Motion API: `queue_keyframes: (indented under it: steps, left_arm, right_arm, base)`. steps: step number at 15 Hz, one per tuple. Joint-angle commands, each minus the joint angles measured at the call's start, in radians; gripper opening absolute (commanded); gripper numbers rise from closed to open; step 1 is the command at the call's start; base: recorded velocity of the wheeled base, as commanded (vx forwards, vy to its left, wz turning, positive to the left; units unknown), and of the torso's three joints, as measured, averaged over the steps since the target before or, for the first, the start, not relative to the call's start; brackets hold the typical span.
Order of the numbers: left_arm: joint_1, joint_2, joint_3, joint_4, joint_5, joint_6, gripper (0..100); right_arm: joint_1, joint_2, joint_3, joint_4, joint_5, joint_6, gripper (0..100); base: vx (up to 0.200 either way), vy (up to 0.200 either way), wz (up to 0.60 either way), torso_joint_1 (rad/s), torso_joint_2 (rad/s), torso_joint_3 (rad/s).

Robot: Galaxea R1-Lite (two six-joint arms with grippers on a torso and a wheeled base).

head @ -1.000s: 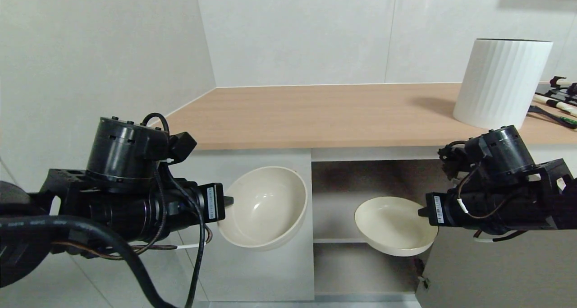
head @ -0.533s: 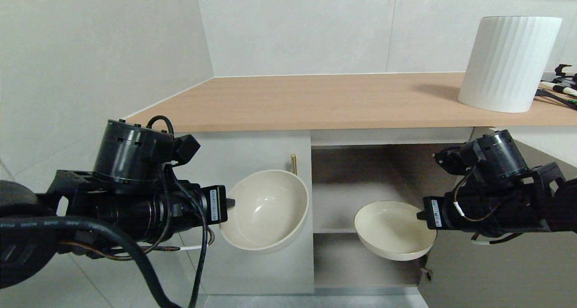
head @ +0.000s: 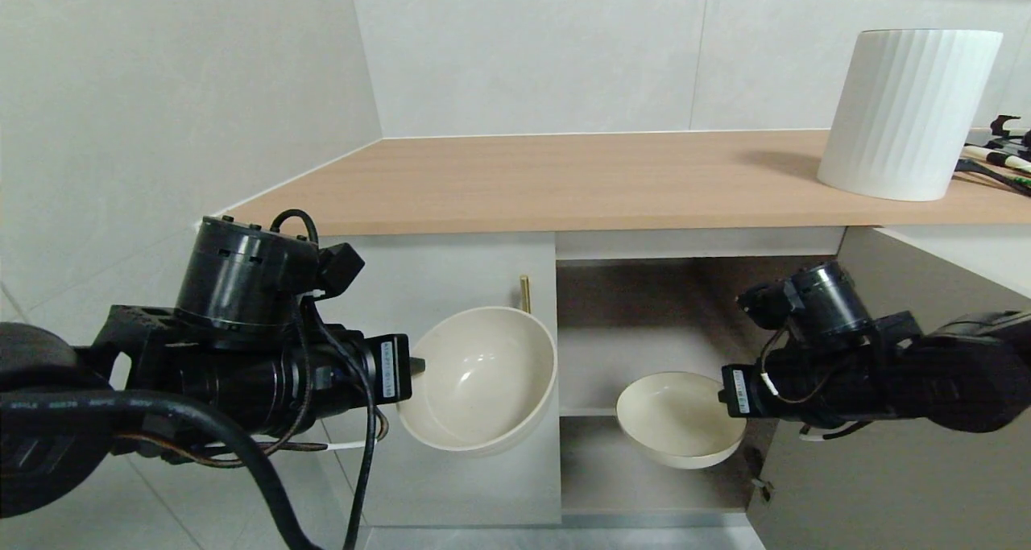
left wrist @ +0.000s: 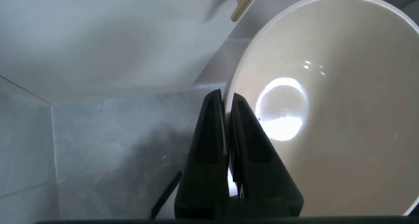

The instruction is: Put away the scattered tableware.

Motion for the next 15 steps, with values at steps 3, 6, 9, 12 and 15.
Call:
queue_keyframes:
  steps: [3, 6, 9, 12, 15]
  left_arm:
    - [-0.001, 0.005, 0.000, 0.000, 0.000, -0.001, 0]
    - [-0.005, 0.008, 0.000, 0.000, 0.000, -0.002, 0]
    - [-0.008, 0.023, 0.000, 0.000, 0.000, -0.002, 0]
    - [-0.008, 0.035, 0.000, -0.002, 0.002, -0.004, 0]
    - [-0.010, 0.042, 0.000, -0.002, 0.002, -0.004, 0]
  right_arm:
    - [-0.015, 0.348, -0.026, -0.279, -0.110, 0.014, 0]
    - [-0.032, 0.484, -0.129, -0.362, -0.143, 0.035, 0]
    - [-0.062, 0.584, -0.257, -0.362, -0.228, 0.069, 0]
    - [-0.076, 0.651, -0.359, -0.360, -0.270, 0.084, 0]
    - [-0.101, 0.725, -0.464, -0.359, -0.339, 0.086, 0]
  base:
    - [0.000, 0.000, 0.00, 0.000, 0.00, 0.000]
    - [0.000, 0.000, 0.00, 0.000, 0.00, 0.000]
    - [0.000, 0.000, 0.00, 0.000, 0.00, 0.000]
    - [0.000, 0.000, 0.00, 0.000, 0.00, 0.000]
    - [0.000, 0.000, 0.00, 0.000, 0.00, 0.000]
